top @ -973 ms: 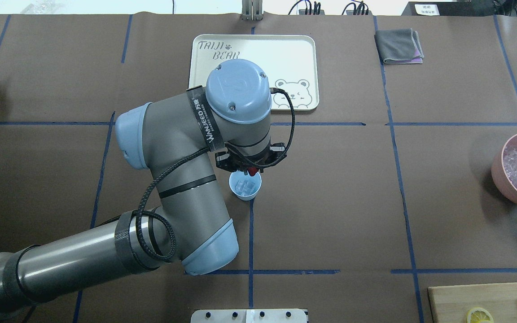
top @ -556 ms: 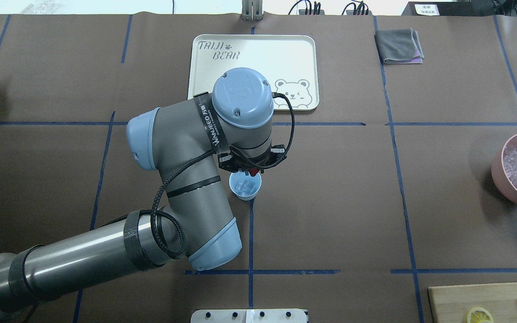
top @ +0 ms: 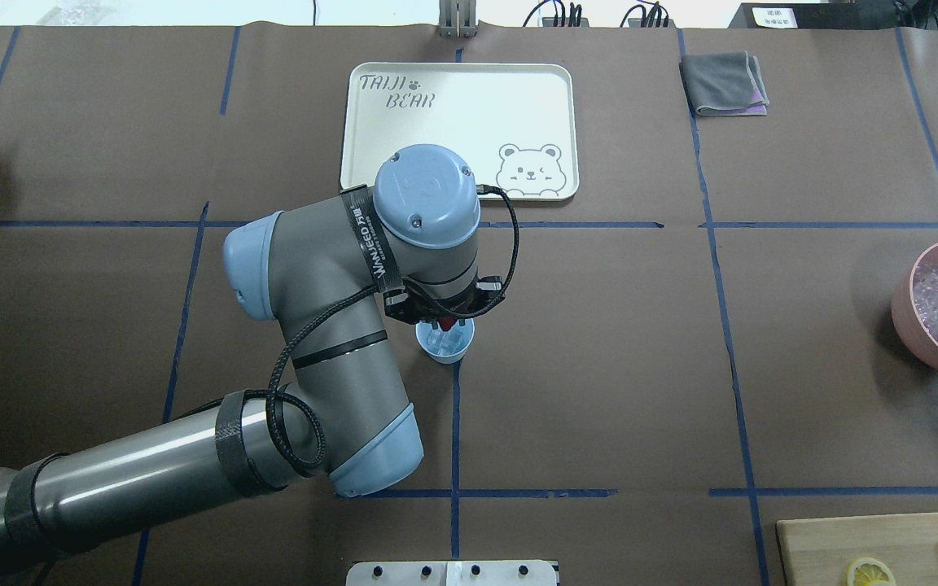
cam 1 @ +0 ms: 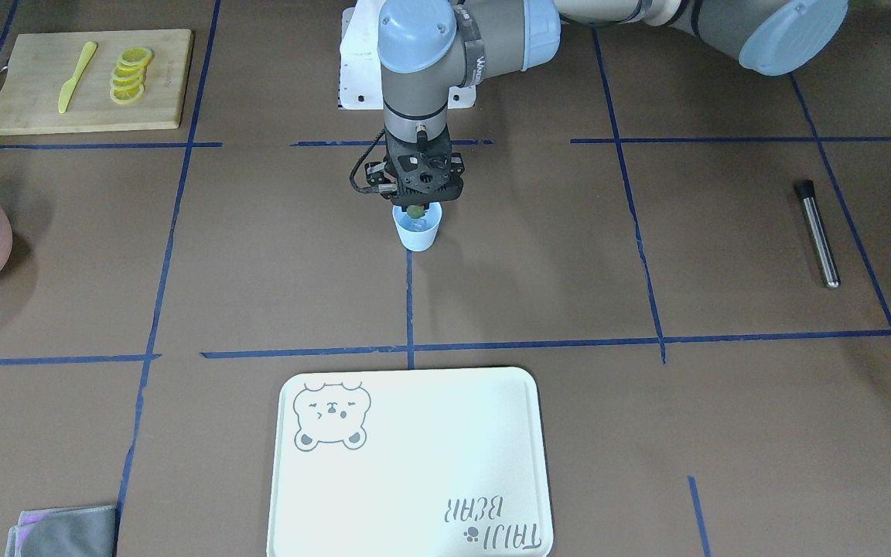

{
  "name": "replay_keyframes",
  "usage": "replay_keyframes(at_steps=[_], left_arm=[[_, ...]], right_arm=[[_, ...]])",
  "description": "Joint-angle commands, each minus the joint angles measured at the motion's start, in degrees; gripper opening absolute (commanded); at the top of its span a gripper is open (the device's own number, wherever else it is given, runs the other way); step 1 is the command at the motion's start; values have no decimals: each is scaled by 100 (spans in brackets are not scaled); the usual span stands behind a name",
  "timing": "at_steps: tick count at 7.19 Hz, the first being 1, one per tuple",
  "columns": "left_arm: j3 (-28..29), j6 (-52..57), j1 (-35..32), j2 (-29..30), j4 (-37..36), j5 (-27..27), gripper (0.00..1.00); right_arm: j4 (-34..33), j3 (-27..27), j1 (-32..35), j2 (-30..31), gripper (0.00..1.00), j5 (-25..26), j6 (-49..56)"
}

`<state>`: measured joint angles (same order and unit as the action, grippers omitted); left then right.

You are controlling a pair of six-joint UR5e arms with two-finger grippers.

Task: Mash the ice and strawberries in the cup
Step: 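Open the left gripper to drop the strawberry into the cup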

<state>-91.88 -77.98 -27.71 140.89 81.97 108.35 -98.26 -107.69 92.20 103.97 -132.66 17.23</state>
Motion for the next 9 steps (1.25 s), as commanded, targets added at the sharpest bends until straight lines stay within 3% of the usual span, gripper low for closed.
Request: replay_keyframes(at_steps=[1,2,4,5,7,9], left_arm=[[3,-24,46,-8,152,-7,84],[3,-50,46,-17,152,-16,99],[-40,-33,46,-52,144,-7,99],[-328,28,29,-253,83,-16,99],[-1528,875,-224,-1478,56,-7,99],[-1991,2288,-934,-2308,73,289,99]], right_arm=[[0,11,0,0,99,3,0],[0,11,0,0,99,3,0],[0,11,0,0,99,3,0],[0,11,0,0,99,3,0],[0,11,0,-9,99,3,0],[0,11,0,-9,99,-6,0]])
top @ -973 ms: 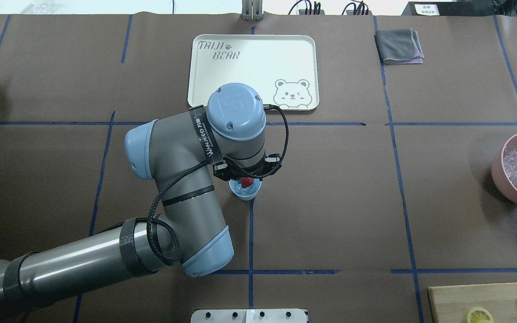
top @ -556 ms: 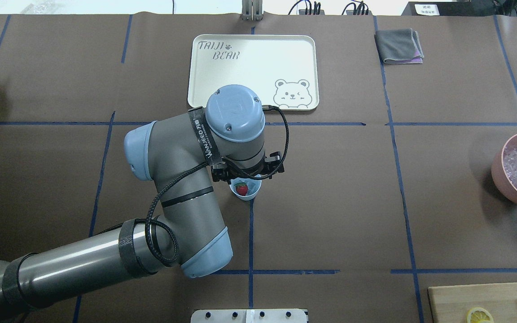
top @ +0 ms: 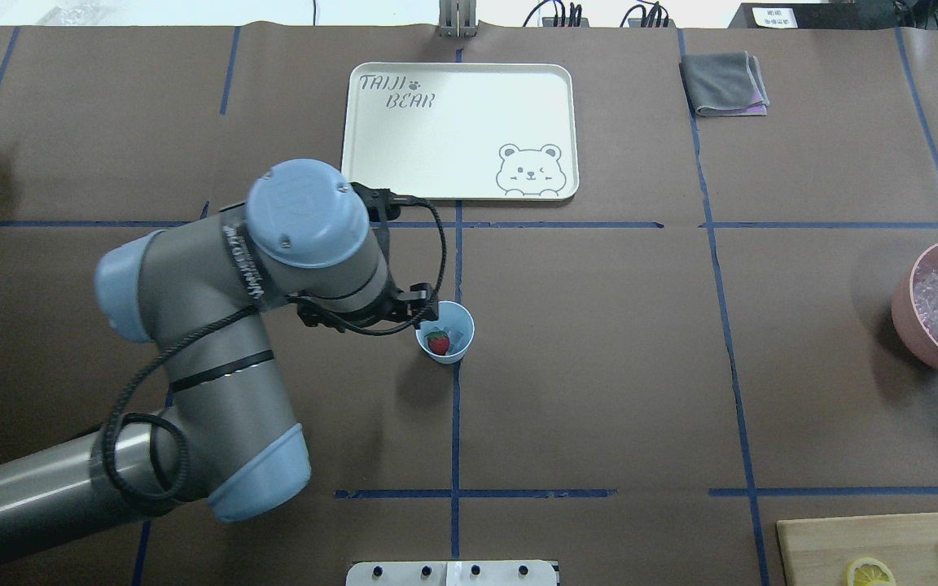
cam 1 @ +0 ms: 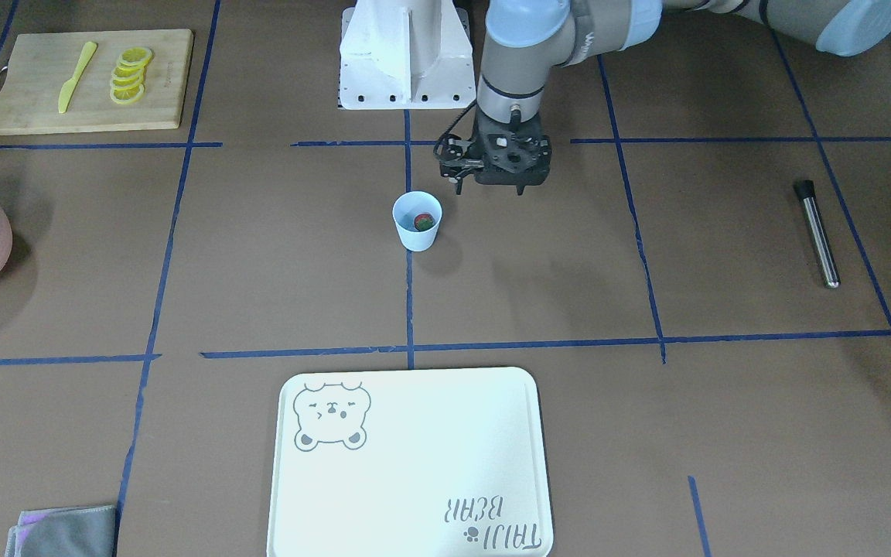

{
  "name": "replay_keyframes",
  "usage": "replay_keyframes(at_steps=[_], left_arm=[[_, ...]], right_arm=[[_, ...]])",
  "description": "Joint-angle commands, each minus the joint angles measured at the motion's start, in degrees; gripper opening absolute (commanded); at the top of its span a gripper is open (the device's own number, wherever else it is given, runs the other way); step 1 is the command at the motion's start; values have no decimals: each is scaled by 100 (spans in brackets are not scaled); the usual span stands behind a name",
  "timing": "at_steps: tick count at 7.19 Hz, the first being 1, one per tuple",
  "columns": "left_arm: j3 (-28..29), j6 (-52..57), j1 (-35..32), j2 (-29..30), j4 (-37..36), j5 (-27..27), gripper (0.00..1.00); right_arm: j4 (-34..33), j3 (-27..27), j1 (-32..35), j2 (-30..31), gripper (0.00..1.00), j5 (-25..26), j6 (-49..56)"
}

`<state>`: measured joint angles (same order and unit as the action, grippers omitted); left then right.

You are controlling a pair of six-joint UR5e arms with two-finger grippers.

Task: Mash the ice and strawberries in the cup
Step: 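Open the left gripper to drop the strawberry into the cup, then move the left gripper back toward the metal muddler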

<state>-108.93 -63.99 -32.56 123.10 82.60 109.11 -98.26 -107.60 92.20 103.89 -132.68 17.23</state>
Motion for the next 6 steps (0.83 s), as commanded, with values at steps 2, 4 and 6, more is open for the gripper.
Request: replay_keyframes(at_steps=[2,4,6], left_arm=[[-269,2322,-1606,-1329,72,1030,99],[1,3599,-2794,-2104,99,1566,99],[432,4320,-3368,-2570,282,1876,98]], right_arm=[[0,2,0,-1,99,-3,0],[0,-6,0,-1,99,-3,0],[0,-24,0,-1,99,-12,0]])
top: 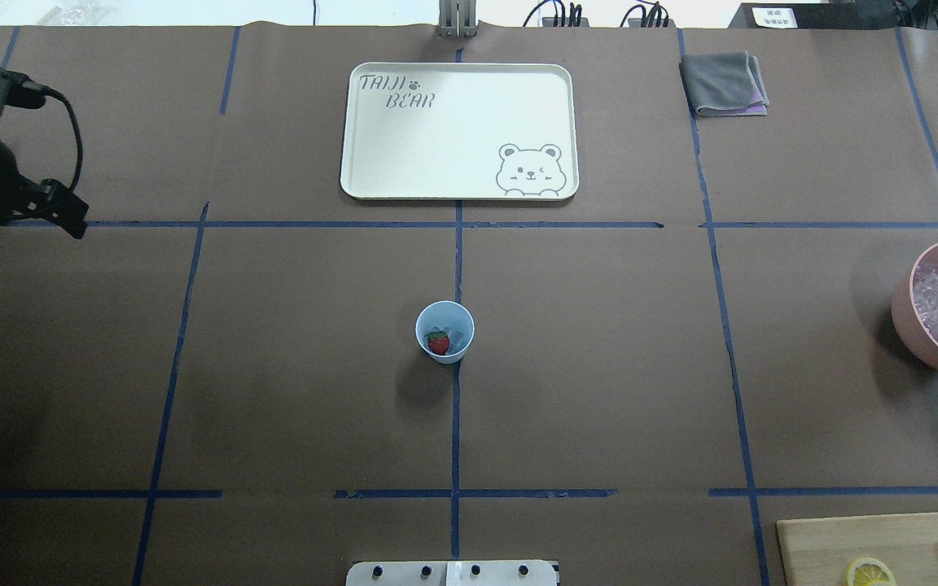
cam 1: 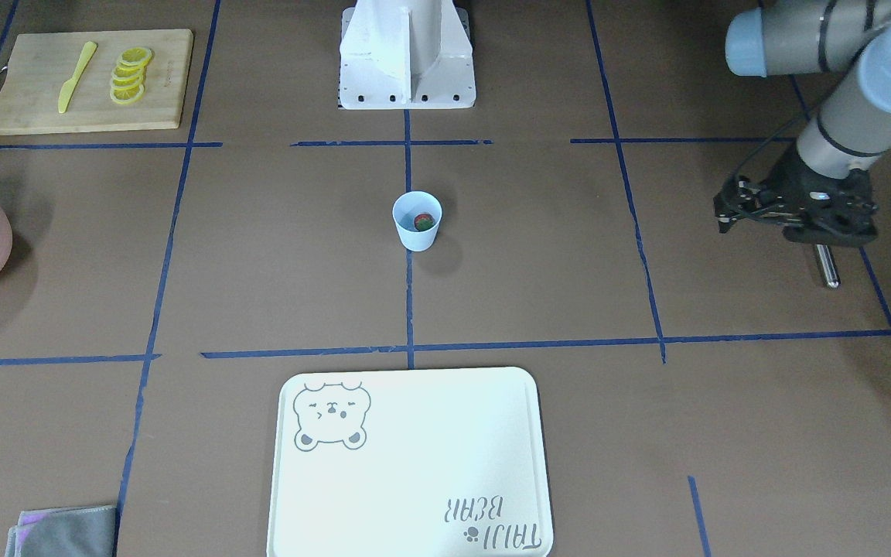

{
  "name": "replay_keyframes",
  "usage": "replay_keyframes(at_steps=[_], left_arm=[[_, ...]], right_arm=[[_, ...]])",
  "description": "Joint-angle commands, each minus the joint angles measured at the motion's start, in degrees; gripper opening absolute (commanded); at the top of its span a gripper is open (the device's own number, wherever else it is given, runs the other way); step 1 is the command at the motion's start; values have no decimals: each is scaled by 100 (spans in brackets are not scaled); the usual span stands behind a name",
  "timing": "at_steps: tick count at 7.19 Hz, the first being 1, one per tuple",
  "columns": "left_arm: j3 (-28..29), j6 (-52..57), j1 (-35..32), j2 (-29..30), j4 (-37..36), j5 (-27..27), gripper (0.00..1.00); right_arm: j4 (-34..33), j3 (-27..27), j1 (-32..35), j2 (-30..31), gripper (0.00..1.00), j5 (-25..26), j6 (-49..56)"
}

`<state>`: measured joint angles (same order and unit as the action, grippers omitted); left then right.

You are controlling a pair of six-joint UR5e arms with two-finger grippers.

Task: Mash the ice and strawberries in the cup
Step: 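Move the left gripper back toward the metal muddler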

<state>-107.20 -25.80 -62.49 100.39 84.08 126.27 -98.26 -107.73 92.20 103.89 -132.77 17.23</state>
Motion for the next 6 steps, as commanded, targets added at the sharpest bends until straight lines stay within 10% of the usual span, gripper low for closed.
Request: replay_keyframes(at_steps=[1,6], left_arm=[[592,654,-491,-553,692,178,98],[2157,-324,-458,-1134,3739,187,98]], right_arm=[[0,-20,0,0,99,-12,-9],[0,-28,0,9,99,-12,-18]])
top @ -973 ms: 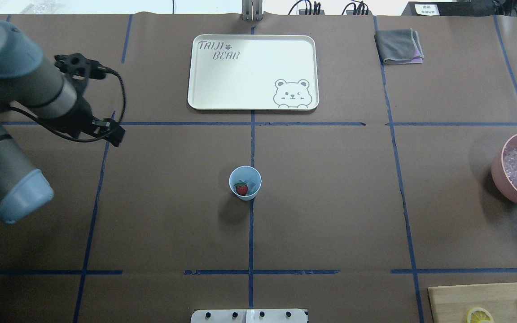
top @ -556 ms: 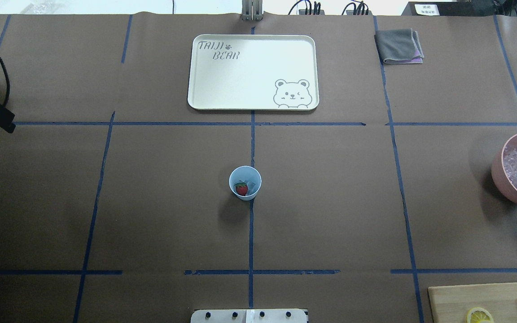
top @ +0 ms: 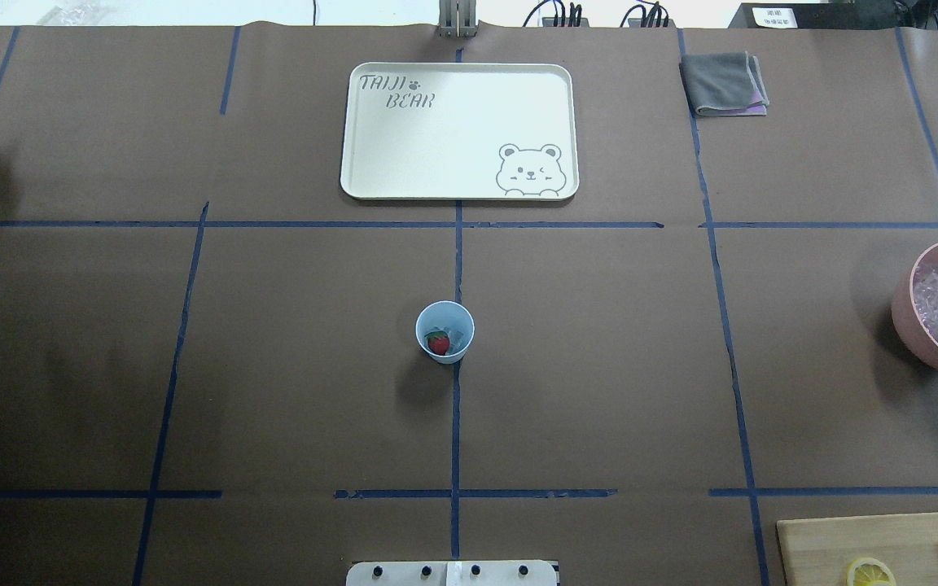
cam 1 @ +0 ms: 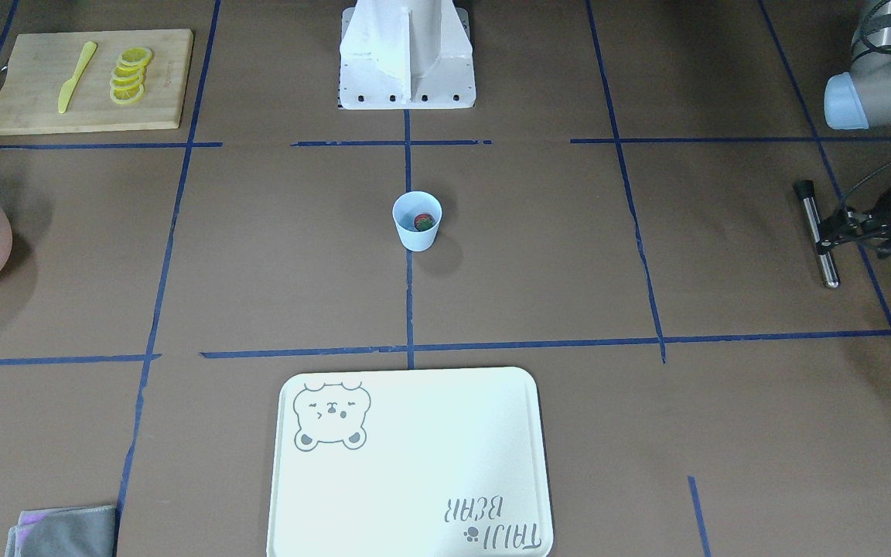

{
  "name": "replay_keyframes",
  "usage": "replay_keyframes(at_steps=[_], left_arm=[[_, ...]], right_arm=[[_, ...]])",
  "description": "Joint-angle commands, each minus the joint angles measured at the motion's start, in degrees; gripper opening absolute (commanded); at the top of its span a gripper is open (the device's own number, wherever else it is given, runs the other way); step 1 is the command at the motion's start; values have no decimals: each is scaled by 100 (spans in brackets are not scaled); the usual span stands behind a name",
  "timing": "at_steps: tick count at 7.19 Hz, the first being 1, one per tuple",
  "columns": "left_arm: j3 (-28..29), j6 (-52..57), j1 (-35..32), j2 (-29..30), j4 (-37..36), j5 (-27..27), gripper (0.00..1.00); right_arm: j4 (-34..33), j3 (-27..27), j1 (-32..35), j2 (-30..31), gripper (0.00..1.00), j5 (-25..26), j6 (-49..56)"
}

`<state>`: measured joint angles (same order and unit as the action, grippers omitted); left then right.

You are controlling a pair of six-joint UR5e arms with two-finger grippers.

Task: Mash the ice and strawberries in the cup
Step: 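Move the left gripper back toward the metal muddler, then grasp the metal muddler upright with the left gripper and lift it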

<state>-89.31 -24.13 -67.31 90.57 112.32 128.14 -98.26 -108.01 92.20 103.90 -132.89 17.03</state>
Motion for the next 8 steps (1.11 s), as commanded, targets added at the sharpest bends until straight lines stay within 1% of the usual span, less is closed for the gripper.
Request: replay_keyframes(at_steps=[1,2,4,5,6,7,8], left_arm=[[597,-731,25,-163,1323,-8,98],[712,-856,42,-154,1414,-8,98],[766,-883,60,-154,1415,-8,98],[853,-909,86,-145,1520,-8,98],[1063,-910,156,-145,1764,-8,98],[1100,-962,244,-136,1854,-8,98],[1074,-1432,401,-110,1933,-8,98]], right_arm=[[0,-1,0,-2,99,0,2],[0,-1,0,7,99,9,2],[0,8,0,7,99,9,2],[0,8,0,7,99,9,2],[0,8,0,7,99,9,2],[0,0,0,7,99,18,2],[0,-1,0,7,99,18,2]])
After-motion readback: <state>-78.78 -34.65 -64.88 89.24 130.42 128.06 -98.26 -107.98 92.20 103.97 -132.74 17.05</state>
